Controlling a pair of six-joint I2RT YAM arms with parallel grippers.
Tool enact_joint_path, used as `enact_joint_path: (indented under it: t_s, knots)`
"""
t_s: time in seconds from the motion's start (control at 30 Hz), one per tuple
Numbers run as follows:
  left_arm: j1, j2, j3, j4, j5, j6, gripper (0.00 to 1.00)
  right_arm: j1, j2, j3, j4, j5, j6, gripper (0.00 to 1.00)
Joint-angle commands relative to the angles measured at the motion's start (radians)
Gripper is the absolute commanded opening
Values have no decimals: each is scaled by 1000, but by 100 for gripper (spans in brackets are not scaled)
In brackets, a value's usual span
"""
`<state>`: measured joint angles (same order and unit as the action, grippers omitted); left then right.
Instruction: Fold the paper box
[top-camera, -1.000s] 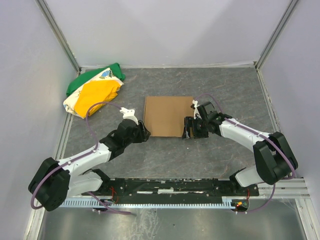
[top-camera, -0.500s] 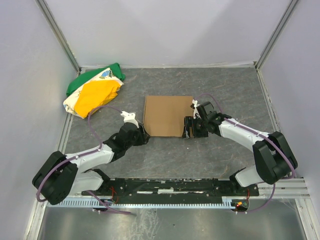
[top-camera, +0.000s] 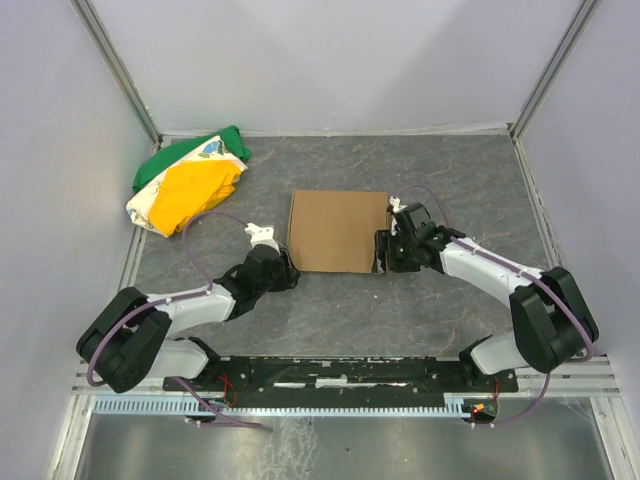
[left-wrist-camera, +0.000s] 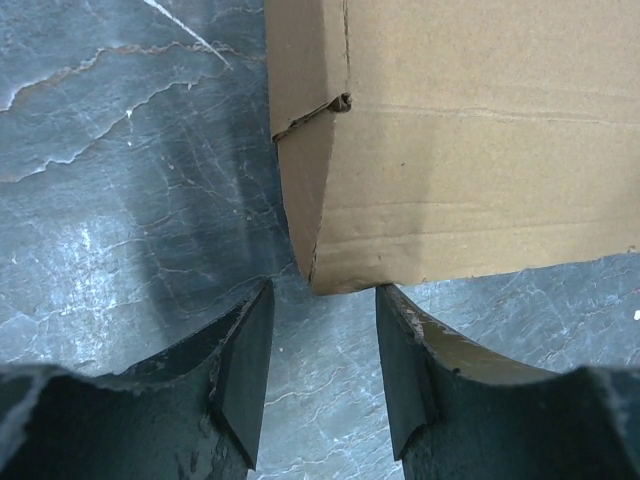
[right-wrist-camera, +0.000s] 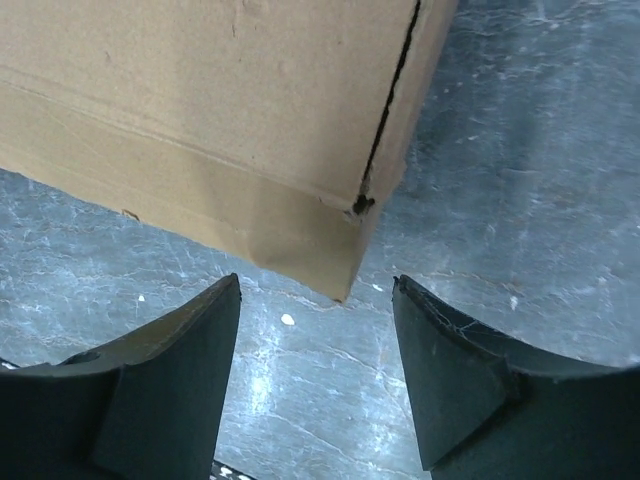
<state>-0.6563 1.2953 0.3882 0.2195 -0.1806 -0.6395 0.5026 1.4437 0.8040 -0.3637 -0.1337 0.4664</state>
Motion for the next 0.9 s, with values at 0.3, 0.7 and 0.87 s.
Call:
enact_joint_path:
  t_s: [0.3,0.7,0.87]
  knots:
    - [4,6,53,53,0,-26,53,22,-88,232,-152,66,-82,16]
    - [4,63,118,20,-18,-52,53,45,139,339,-89,111,-86,4]
    - [4,127,168,-16,-9,-70,53,58,165,349,-92,122,-86,3]
